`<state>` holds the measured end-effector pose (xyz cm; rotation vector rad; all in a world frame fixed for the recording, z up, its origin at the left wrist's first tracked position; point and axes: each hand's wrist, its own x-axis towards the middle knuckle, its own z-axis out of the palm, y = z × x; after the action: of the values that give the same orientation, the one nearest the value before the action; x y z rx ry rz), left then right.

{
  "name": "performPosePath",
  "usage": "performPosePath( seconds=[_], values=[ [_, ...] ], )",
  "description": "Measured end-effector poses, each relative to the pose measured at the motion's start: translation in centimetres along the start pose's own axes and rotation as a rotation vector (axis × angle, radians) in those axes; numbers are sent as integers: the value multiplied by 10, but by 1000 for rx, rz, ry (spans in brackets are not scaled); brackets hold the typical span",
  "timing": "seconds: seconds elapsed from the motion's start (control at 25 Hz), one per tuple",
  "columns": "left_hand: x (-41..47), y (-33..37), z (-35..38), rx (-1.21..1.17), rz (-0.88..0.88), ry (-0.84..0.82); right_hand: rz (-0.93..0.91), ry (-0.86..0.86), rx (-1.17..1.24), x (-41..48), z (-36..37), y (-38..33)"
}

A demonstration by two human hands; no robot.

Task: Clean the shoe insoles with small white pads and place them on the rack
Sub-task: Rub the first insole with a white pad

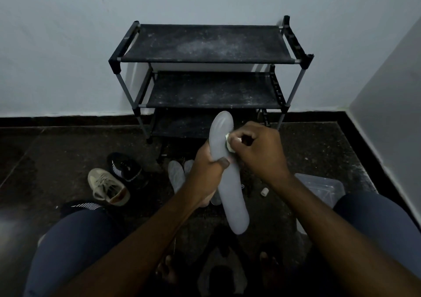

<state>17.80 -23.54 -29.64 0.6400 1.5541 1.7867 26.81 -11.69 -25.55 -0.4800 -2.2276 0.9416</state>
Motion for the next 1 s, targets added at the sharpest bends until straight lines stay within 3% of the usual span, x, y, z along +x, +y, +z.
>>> performPosePath(
  seconds=[0.12, 0.32, 0.48, 0.68, 0.88, 1.0],
  values=[
    [-1, 0, 2, -41, -27, -18, 44, 91, 20, 9, -5, 4],
    [1, -2, -2, -23, 8, -5, 2, -13, -24, -2, 1, 0],
    [-1, -3, 3, -67, -55, -40, 62, 112, -1, 10, -7, 3],
    [0, -1, 1, -70, 2, -25, 5, 16, -21, -1, 1, 0],
    [1, -7, 5, -9, -132, -19, 39, 144, 3, 14, -7, 1],
    [6, -10, 7, 69, -124, 39, -23, 48, -9, 2, 6, -7]
  ],
)
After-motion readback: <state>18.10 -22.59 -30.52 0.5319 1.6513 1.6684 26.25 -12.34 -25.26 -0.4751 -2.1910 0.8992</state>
